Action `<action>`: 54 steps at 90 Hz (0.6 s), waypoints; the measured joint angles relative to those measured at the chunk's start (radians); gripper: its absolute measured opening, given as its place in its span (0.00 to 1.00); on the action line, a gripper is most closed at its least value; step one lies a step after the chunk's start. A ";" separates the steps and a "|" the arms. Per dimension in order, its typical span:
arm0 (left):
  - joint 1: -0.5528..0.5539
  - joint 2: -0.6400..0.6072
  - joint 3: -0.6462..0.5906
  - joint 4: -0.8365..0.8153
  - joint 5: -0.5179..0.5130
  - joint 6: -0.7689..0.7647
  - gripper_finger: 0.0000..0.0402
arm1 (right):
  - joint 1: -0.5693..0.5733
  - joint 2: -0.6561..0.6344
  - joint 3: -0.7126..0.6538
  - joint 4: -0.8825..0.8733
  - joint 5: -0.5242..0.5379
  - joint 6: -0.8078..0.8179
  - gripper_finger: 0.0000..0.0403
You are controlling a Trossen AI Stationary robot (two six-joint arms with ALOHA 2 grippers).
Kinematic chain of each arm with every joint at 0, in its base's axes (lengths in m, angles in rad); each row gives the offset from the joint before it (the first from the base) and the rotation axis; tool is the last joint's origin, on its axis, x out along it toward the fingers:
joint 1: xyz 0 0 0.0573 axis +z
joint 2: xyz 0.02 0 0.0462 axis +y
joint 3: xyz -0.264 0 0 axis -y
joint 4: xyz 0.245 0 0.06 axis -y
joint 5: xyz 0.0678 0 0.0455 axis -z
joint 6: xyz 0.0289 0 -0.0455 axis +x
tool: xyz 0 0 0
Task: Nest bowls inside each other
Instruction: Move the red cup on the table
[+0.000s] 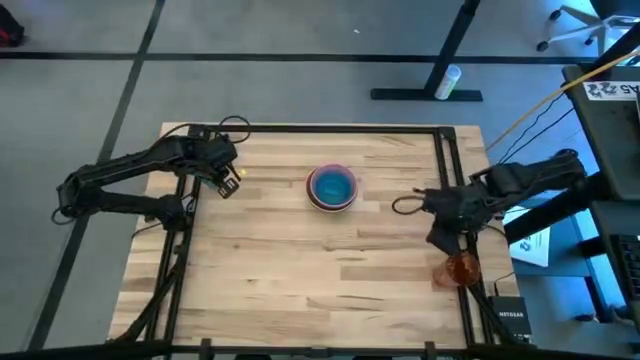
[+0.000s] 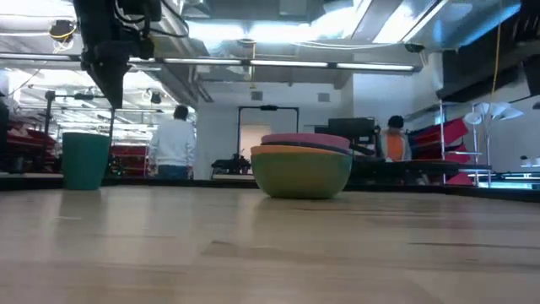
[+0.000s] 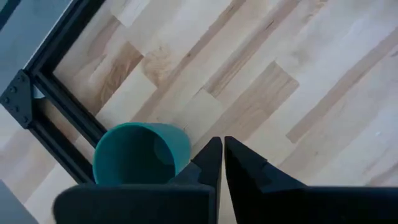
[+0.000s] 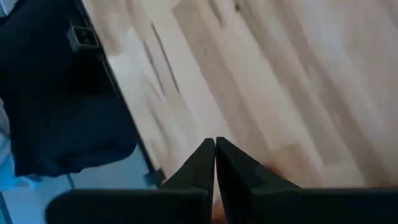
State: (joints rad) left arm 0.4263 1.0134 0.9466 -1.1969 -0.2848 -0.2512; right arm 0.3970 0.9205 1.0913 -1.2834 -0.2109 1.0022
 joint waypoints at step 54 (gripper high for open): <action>0.000 0.000 0.000 0.009 0.000 0.045 0.00 | 0.392 0.202 0.103 -0.166 -0.079 0.607 0.00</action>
State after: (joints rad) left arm 0.4259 1.0134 0.9466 -1.1877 -0.2852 -0.2066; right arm 0.7894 1.1227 1.1945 -1.4494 -0.2897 1.6097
